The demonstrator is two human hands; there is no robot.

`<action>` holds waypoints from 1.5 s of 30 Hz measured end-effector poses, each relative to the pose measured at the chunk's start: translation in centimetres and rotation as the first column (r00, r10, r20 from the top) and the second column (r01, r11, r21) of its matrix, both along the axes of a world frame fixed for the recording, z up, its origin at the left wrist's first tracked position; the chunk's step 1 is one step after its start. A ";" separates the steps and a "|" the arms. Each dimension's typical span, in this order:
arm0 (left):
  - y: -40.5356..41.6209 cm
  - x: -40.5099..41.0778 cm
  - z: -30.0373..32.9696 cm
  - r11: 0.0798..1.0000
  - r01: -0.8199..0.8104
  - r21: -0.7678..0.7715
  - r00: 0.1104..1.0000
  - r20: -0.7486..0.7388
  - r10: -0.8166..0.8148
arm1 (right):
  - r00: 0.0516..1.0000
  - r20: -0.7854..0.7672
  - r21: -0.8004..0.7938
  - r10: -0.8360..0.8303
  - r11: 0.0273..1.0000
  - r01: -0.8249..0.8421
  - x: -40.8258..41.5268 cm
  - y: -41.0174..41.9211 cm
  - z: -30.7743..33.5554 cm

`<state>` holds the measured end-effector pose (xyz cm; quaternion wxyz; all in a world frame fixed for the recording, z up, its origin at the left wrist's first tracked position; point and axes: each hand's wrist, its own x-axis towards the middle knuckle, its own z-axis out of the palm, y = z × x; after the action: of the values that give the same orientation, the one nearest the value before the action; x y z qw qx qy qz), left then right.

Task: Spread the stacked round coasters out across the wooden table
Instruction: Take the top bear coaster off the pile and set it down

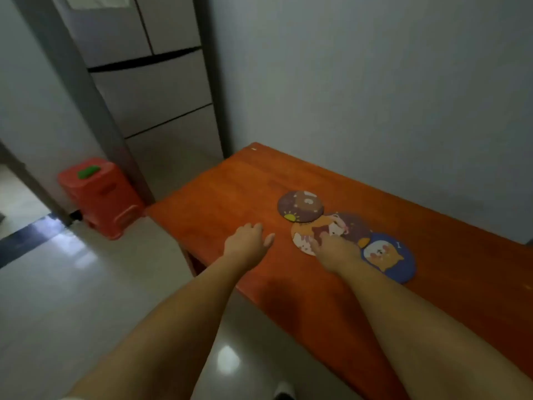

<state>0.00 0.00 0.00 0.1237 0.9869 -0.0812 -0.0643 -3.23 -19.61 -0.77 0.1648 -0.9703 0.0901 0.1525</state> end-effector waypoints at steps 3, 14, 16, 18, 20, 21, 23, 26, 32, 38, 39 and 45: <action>-0.9 5.0 -1.4 1.000 0.015 0.003 0.999 -0.033 -0.014 | 0.995 0.005 -0.018 -0.100 0.995 0.100 3.9 -1.8 -1.4; -4.3 20.3 -4.7 0.993 0.116 0.037 0.967 -0.234 -0.104 | 0.965 -0.121 0.011 -0.232 0.972 0.235 16.1 -5.2 -3.7; -5.1 22.5 -5.5 0.987 0.151 0.053 0.953 -0.272 -0.131 | 0.950 -0.142 0.044 -0.276 0.957 0.285 17.5 -5.5 -4.4; -6.2 24.4 -6.4 0.980 0.190 0.054 0.940 -0.298 -0.166 | 0.932 -0.150 0.058 -0.329 0.938 0.341 18.8 -5.8 -5.2; -7.5 25.9 -7.3 0.971 0.233 0.052 0.923 -0.326 -0.204 | 0.911 -0.167 0.066 -0.377 0.918 0.392 20.0 -6.0 -6.2; -8.2 26.6 -7.9 0.968 0.245 0.049 0.914 -0.346 -0.214 | 0.899 -0.183 0.072 -0.399 0.906 0.417 20.7 -6.1 -6.8; -9.2 27.5 -9.1 0.974 0.224 0.045 0.906 -0.378 -0.191 | 0.870 -0.229 0.087 -0.437 0.881 0.465 21.8 -6.0 -7.9; -10.6 28.4 -10.5 0.998 0.057 0.015 0.916 -0.398 -0.046 | 0.809 -0.249 0.084 -0.532 0.820 0.566 23.7 -5.8 -9.2; -12.0 30.7 -11.7 0.963 -0.247 -0.104 0.853 -0.494 0.166 | 0.696 -0.312 0.182 -0.647 0.678 0.712 25.7 -6.4 -10.4; -10.5 31.0 -12.2 0.871 -0.376 -0.315 0.808 -0.572 0.142 | 0.747 -0.317 0.223 -0.585 0.719 0.658 25.3 -7.1 -9.4; -10.3 30.6 -12.0 0.842 -0.409 -0.353 0.800 -0.583 0.144 | 0.760 -0.317 0.248 -0.567 0.724 0.644 25.2 -7.1 -9.2; -7.8 28.4 -7.0 0.740 -0.460 -0.490 0.802 -0.587 0.109 | 0.749 -0.312 0.442 -0.585 0.609 0.659 23.8 -6.2 -5.3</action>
<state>28.45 -7.81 -7.01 0.4618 0.8363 0.0977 -0.2790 20.53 -25.77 -6.09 0.4595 -0.7810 0.3874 0.1697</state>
